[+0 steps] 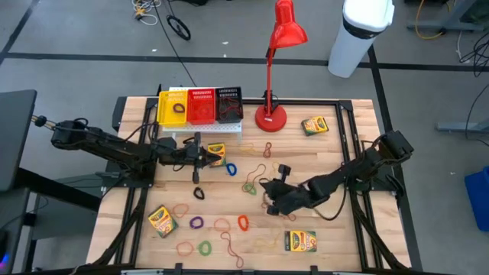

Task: Pick & Place Office Desk Supplies
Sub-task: Put the crayon box into the red bin on the shelf

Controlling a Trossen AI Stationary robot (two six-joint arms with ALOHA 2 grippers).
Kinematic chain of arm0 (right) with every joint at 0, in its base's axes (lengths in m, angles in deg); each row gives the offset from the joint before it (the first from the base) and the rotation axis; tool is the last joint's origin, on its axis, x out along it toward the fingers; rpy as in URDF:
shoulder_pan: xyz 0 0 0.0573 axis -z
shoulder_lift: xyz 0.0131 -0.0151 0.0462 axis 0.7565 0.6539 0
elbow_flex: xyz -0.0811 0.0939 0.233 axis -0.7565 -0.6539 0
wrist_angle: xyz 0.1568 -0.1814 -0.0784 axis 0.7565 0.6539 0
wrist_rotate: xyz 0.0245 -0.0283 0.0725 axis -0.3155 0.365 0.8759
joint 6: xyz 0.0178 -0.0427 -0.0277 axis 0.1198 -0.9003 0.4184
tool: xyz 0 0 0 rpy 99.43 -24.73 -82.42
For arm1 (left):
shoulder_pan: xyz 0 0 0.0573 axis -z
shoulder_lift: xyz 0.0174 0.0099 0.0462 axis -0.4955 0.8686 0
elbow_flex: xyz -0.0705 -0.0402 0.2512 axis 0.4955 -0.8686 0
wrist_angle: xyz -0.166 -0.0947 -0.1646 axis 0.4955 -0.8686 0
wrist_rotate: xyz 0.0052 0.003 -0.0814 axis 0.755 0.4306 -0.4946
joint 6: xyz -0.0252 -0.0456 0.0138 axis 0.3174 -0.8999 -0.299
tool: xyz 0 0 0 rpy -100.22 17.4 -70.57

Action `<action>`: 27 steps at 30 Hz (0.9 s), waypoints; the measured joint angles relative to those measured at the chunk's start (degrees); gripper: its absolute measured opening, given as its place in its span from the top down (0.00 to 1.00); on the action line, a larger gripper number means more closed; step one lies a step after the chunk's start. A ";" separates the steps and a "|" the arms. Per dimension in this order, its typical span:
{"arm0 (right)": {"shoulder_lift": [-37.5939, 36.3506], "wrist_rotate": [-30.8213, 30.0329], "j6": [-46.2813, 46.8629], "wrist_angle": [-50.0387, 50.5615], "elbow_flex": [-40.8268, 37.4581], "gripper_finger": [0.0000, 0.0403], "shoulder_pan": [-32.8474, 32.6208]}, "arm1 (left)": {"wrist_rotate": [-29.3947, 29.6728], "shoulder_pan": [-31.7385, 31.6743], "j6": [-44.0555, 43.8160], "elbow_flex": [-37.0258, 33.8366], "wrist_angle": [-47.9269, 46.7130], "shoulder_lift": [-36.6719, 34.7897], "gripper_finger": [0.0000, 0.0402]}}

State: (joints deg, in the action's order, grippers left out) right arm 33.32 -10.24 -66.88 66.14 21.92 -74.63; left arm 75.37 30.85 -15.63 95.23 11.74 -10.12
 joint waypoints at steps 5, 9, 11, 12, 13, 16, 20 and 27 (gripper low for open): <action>0.29 6.45 11.23 25.73 10.95 0.96 0.01 | 0.00 0.00 0.00 0.00 -0.21 0.00 0.94; 0.30 15.12 21.08 37.28 14.98 0.93 0.00 | 0.02 0.00 0.00 0.00 -0.28 0.00 0.94; 0.30 19.10 26.18 41.49 15.41 0.89 0.00 | 0.00 0.00 0.00 0.00 -0.28 0.00 0.94; 0.30 21.00 28.47 43.47 15.42 0.87 -0.02 | 0.02 0.00 0.00 0.00 -0.30 0.00 0.94; 0.31 22.90 30.76 45.88 15.42 0.84 -0.06 | 0.02 0.00 0.00 0.00 -0.30 0.00 0.94; 0.34 26.45 37.29 54.17 15.42 0.76 -1.35 | 0.02 0.00 0.00 0.00 -0.31 0.00 0.94; 0.34 28.31 43.67 60.81 13.95 0.66 -3.39 | 0.02 0.00 0.00 0.00 -0.33 0.00 0.94; 0.39 32.03 46.06 54.19 5.54 0.57 -4.17 | 0.02 0.00 0.00 0.00 -0.33 0.00 0.94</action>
State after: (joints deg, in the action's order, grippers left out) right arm 33.71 21.78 -20.83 120.33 27.46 -78.81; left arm 75.40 30.85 -15.63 95.23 11.41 -10.12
